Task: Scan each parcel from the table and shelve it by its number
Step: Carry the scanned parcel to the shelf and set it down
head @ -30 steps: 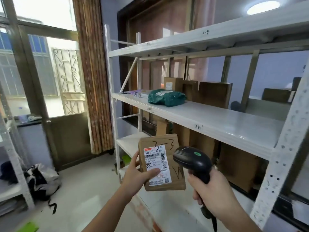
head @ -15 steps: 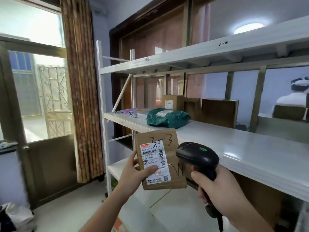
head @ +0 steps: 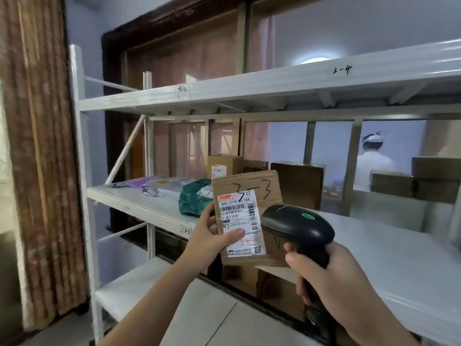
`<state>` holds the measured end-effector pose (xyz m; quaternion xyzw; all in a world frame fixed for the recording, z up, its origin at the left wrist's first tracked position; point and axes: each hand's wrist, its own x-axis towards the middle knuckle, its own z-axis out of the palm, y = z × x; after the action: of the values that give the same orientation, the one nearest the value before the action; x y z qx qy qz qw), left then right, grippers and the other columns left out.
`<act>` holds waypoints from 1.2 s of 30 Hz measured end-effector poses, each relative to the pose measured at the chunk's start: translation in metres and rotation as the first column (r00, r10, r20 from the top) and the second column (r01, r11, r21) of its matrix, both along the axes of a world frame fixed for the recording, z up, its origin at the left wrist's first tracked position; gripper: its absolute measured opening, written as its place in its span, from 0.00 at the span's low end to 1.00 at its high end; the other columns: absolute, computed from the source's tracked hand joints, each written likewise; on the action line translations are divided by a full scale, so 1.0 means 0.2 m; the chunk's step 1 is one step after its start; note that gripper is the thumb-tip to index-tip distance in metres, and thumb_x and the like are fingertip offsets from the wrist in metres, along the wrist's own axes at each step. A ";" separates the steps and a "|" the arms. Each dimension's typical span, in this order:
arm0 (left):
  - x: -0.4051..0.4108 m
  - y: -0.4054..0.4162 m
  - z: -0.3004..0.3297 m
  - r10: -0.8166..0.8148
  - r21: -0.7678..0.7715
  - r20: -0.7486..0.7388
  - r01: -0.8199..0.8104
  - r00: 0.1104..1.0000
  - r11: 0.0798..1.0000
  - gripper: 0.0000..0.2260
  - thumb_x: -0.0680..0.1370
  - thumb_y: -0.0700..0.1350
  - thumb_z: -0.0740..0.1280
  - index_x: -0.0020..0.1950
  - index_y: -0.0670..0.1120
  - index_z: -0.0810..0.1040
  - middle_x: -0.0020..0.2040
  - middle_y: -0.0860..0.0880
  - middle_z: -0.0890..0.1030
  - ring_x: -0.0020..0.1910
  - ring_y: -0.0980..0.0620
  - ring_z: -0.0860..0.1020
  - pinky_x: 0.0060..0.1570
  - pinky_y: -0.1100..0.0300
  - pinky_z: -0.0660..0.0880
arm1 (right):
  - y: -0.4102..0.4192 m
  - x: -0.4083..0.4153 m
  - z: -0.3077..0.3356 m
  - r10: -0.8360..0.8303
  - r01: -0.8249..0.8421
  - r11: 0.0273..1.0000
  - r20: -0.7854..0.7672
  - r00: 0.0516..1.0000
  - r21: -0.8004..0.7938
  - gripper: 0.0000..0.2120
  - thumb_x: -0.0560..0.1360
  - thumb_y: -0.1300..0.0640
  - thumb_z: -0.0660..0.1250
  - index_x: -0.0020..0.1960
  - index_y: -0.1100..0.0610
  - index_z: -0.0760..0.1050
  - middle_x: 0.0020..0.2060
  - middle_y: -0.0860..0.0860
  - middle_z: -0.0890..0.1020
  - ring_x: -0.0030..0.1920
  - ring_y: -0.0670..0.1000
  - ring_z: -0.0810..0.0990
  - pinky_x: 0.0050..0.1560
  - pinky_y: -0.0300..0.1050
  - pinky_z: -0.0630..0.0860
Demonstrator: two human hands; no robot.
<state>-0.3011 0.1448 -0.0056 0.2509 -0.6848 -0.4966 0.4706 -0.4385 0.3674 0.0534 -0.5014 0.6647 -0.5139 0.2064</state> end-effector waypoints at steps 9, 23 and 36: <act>-0.32 -0.43 0.07 -0.264 -0.070 0.110 0.272 0.958 0.960 0.60 0.58 0.61 0.87 0.82 0.62 0.57 0.67 0.54 0.82 0.65 0.53 0.82 0.67 0.43 0.79 | -0.24 0.03 -0.02 -0.221 0.222 0.975 0.044 0.974 -0.022 0.02 0.77 0.58 0.68 0.49 0.56 0.78 0.26 0.56 0.80 0.26 0.53 0.78 0.35 0.48 0.79; -0.70 -0.64 0.18 -0.399 0.106 0.098 0.389 0.912 0.915 0.41 0.73 0.40 0.81 0.78 0.57 0.62 0.59 0.57 0.84 0.55 0.62 0.83 0.45 0.67 0.79 | -0.42 0.03 -0.06 -0.374 0.377 0.926 0.054 0.926 -0.036 0.03 0.77 0.58 0.68 0.50 0.57 0.76 0.23 0.58 0.78 0.24 0.56 0.75 0.30 0.49 0.74; -0.80 -0.73 0.37 -0.361 0.556 0.069 0.265 0.930 0.788 0.15 0.76 0.52 0.77 0.58 0.47 0.82 0.50 0.42 0.88 0.54 0.40 0.85 0.63 0.43 0.80 | -0.45 -0.04 -0.03 -0.379 0.378 0.926 0.047 0.924 0.013 0.05 0.78 0.59 0.68 0.53 0.56 0.75 0.23 0.54 0.78 0.23 0.50 0.76 0.29 0.43 0.75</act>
<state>-0.4611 -0.0004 0.0690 0.2970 -0.5881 -0.7158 0.2313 -0.4467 0.2765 0.0483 -0.3507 0.7447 -0.5550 0.1204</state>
